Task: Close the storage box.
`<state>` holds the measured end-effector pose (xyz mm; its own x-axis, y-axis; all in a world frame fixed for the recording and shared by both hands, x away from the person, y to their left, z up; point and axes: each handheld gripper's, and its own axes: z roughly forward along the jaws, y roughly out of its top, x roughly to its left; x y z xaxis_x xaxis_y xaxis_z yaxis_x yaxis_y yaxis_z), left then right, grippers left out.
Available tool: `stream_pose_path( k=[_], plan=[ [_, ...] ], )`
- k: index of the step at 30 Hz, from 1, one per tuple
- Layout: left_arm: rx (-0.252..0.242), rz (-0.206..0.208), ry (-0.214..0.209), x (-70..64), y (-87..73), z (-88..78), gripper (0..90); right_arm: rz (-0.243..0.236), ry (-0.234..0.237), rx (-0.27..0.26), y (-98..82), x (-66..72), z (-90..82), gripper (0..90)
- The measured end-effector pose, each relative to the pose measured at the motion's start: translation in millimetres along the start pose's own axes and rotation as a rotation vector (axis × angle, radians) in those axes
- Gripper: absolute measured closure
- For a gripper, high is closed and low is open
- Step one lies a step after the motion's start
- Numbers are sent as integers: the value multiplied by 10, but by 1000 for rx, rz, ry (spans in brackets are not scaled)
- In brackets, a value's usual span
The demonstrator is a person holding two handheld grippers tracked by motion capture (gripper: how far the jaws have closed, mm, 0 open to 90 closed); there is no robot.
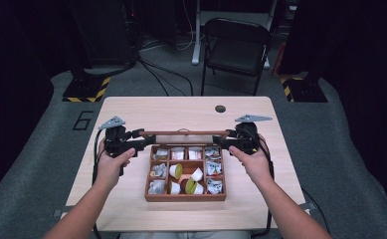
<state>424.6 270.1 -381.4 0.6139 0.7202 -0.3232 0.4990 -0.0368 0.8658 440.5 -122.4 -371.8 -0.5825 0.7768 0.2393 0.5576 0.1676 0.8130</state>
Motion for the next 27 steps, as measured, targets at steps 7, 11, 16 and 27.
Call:
stream_pose_path(
  k=[7,11,16,27],
  plan=[
    [8,14,1,-63,-100,-82,379,-41,-10,9,-62,68,-67,379],
    [8,31,3,-115,-203,-135,389,-59,-17,2,-141,118,-119,388],
    [18,78,18,-204,-397,-182,382,-40,4,-12,-360,150,-189,397],
    [37,83,21,-280,-780,-242,382,-90,-4,-10,-775,238,-232,405]
  ],
)
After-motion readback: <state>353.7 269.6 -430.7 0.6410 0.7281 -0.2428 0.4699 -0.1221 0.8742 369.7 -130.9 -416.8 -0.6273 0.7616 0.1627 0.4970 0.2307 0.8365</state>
